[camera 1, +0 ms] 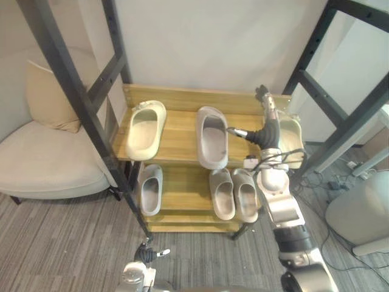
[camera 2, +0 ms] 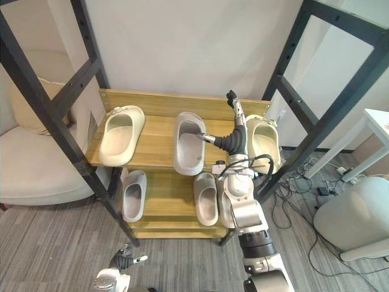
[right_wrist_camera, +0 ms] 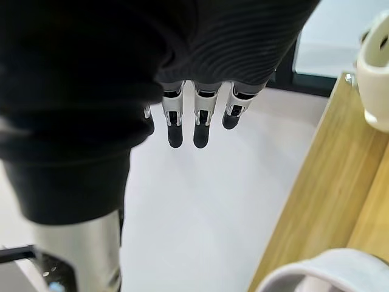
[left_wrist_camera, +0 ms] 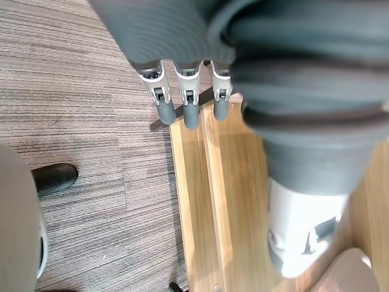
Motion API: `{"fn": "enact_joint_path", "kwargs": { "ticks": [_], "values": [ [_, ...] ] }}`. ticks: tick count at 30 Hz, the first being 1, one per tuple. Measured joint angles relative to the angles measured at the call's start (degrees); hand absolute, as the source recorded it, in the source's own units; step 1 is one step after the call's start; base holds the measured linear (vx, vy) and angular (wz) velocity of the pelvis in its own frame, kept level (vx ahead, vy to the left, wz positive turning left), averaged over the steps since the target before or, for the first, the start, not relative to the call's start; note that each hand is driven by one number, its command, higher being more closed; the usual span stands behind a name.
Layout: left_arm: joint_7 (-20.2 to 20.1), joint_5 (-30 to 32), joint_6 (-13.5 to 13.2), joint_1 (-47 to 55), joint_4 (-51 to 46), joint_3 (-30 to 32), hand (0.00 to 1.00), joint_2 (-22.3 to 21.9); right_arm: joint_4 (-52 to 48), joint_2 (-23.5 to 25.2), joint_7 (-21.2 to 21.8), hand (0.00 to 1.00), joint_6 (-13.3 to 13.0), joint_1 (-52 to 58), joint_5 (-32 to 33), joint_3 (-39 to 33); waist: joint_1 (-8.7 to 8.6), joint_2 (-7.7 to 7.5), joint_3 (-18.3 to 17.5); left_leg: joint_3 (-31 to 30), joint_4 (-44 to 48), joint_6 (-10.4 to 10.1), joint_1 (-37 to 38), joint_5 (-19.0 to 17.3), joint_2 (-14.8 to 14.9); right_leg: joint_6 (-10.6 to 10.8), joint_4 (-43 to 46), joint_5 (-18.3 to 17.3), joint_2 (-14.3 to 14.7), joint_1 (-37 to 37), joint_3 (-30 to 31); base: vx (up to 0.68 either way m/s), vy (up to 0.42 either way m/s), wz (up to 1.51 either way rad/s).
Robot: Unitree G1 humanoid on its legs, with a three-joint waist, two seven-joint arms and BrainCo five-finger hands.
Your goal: Organize the slippers on the shoe rack
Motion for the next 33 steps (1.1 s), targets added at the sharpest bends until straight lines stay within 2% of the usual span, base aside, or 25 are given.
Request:
{"fn": "enact_joint_path", "kwargs": {
  "ticks": [11,15,23,24,33],
  "values": [
    [0.03,-0.18,0.02,-0.18,-1.10,0.02,0.00,0.17,9.68,0.12,-1.35,0.00,2.74,-8.20,-1.72,-1.54,0.57,-0.21,0.46,-0.10,0.23,0.22,-4.42,-0.17,0.02,0.01,-1.01,0.76,0.30,-3.83,-0.33,0.02,-0.017,0.00],
    [0.10,-1.34,-0.02,-0.19,-1.44,-0.02,0.00,0.21,15.65,0.32,-1.74,0.00,4.14,-9.12,-1.82,-1.95,1.11,-0.04,0.64,-0.17,0.31,0.24,-5.49,-0.16,0.73,-0.54,-2.02,2.85,1.21,-4.23,-1.61,0.02,-0.013,-0.01],
    [0.67,-3.63,-0.23,-0.48,-2.12,-0.03,0.00,0.25,20.28,0.41,-1.55,0.00,4.01,-13.97,-2.01,-2.06,1.89,0.33,2.29,0.06,0.73,0.27,-6.22,-0.13,0.88,-0.89,-2.02,3.55,1.36,-4.99,-1.98,-0.02,-0.004,-0.03],
    [0.79,-4.08,-0.23,-0.51,-2.10,-0.03,0.00,0.25,21.66,0.41,-1.34,1.00,3.92,-15.16,-2.26,-1.97,1.93,0.41,2.43,0.18,0.75,0.34,-6.38,-0.06,0.87,-0.91,-2.04,3.54,1.36,-5.19,-2.06,-0.05,-0.026,-0.07],
    [1.21,-4.72,-0.85,-1.14,-1.98,-0.01,0.00,0.22,26.67,-0.86,0.02,1.00,2.59,-20.41,-3.74,-1.82,2.90,0.24,3.47,-0.05,-1.97,0.17,-6.12,2.32,0.72,-1.60,-2.17,3.03,1.70,-5.88,-3.77,-0.03,-0.032,0.00]
  ]
}}
